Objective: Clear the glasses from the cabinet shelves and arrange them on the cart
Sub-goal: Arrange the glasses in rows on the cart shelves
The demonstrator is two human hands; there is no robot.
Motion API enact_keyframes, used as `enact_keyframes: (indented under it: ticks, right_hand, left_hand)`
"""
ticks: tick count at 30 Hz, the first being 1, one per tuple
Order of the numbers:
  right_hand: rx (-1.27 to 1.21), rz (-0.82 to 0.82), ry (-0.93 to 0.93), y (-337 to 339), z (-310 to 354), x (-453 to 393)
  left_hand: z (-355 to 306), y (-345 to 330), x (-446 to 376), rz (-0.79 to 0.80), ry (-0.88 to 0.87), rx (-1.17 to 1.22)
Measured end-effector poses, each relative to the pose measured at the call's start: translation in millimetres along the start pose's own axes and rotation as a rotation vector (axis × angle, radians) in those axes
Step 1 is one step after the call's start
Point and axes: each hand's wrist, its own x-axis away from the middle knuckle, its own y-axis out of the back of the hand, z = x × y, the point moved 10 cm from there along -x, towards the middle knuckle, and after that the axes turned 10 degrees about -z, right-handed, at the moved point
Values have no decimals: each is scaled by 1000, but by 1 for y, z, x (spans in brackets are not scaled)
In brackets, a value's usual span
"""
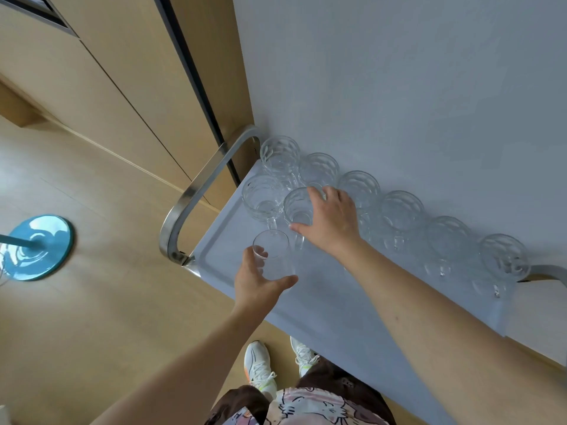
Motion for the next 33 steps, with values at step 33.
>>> enact_keyframes:
  ticks: [33]
  right_hand:
    - [141, -21, -299, 7, 78, 187]
  left_hand:
    - [12, 124, 16, 240, -329, -8]
